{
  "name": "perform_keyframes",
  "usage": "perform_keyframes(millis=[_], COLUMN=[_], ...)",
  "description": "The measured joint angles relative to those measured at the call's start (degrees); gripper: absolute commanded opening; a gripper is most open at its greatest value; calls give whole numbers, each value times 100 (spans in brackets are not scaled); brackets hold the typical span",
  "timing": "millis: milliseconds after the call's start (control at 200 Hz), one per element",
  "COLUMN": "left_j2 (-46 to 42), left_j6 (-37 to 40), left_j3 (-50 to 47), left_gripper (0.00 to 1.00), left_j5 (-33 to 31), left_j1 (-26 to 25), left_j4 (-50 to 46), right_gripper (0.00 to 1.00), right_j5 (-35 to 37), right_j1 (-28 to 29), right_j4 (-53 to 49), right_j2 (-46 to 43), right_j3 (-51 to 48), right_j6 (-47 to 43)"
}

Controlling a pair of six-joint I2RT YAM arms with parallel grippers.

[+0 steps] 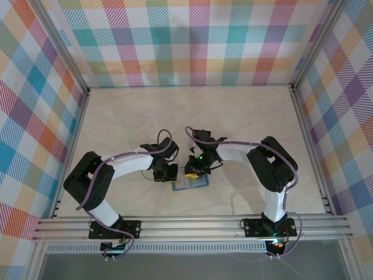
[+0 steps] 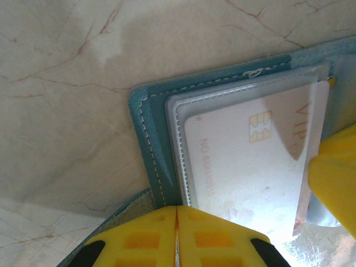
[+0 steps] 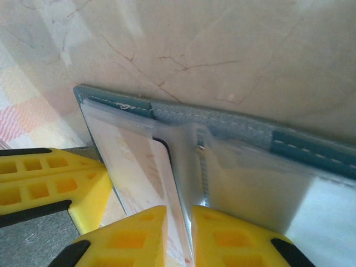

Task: Take the credit cards out of the card holder

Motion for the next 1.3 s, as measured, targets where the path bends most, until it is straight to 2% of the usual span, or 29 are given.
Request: perform_keyframes(millis=[495,1040,1300], left_j2=[72,166,166], left_j6=[22,46,46], left_j3=[63,181,181], left_gripper=[9,9,9], left_j5=[22,22,20], left_j1=[20,22,20], left_j4=[-55,-197,-199], right_gripper=[9,17,16], right_j5=[-15,-133,-278], right_j1=[20,35,42], right_j4=[17,326,680], right_j2=[0,-59,-66], right_j3=[9,-160,-350], right_j6=[-76,-76,-72])
